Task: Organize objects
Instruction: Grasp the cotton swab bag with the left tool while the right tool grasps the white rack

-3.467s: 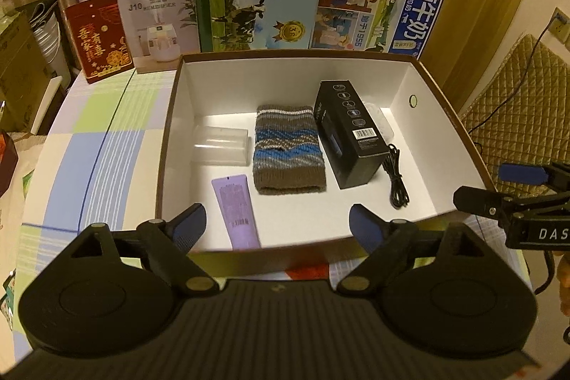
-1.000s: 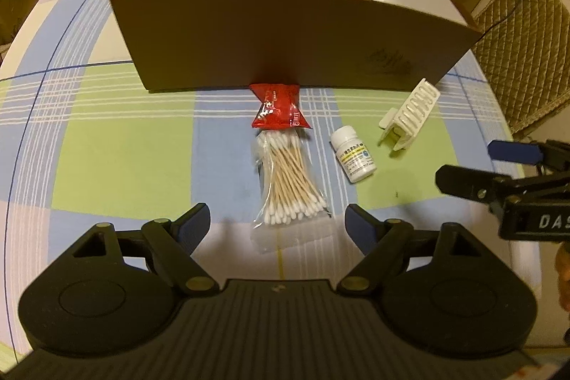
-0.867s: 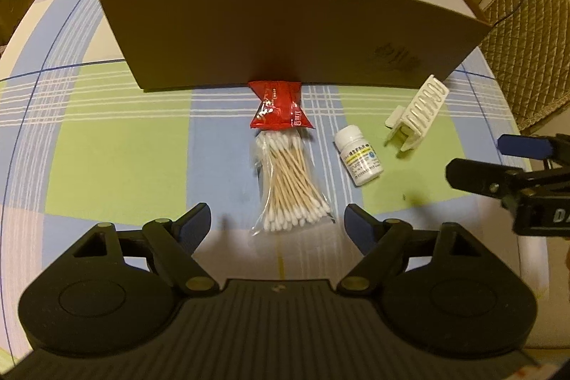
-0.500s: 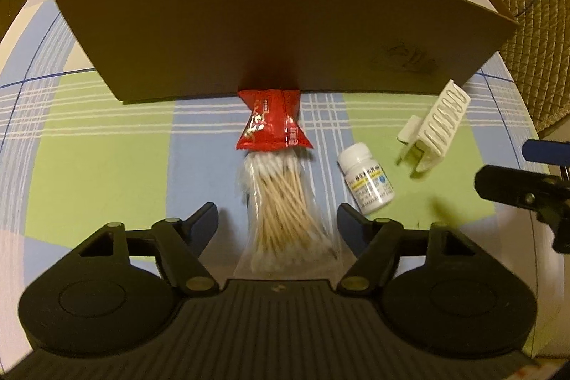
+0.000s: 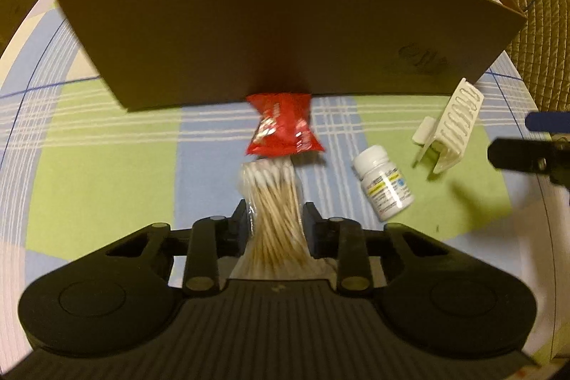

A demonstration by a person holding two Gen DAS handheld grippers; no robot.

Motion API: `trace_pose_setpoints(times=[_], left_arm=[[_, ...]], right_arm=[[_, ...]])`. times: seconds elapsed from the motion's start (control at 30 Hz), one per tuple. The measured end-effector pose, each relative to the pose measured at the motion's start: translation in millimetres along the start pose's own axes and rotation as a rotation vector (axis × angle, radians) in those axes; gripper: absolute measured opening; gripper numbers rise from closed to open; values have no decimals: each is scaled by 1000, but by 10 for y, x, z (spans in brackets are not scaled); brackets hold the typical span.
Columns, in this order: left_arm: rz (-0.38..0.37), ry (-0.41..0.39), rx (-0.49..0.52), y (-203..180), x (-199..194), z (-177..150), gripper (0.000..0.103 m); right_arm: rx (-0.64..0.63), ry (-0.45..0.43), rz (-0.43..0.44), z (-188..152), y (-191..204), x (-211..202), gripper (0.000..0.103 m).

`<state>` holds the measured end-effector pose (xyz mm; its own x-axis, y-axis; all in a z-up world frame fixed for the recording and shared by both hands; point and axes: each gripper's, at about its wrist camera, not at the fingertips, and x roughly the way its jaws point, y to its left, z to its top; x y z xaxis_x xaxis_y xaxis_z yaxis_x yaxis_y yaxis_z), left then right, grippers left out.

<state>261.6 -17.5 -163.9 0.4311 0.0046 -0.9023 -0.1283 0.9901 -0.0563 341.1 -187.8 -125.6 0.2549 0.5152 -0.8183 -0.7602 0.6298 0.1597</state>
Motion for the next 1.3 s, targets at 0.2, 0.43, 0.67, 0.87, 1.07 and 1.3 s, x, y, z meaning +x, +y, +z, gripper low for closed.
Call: trace_pose_setpoints(times=[0.2, 0.43, 0.67, 0.87, 1.07, 1.3], left_arm=[[42, 9, -59, 264, -100, -186, 25], [96, 19, -152, 603, -194, -254, 25], [112, 17, -177, 690, -217, -275, 25], [113, 20, -171, 681, -195, -276, 25], [103, 26, -153, 638, -210, -278, 23], [71, 26, -117, 549, -281, -237, 22]], right_arm=[[-153, -5, 71, 99, 37, 110, 95], [-332, 34, 108, 152, 103, 315, 101], [-370, 66, 76, 143, 141, 546, 97], [-365, 70, 49, 132, 147, 545, 82], [-286, 58, 44, 112, 128, 393, 82], [-229, 22, 50, 117, 147, 146, 82]])
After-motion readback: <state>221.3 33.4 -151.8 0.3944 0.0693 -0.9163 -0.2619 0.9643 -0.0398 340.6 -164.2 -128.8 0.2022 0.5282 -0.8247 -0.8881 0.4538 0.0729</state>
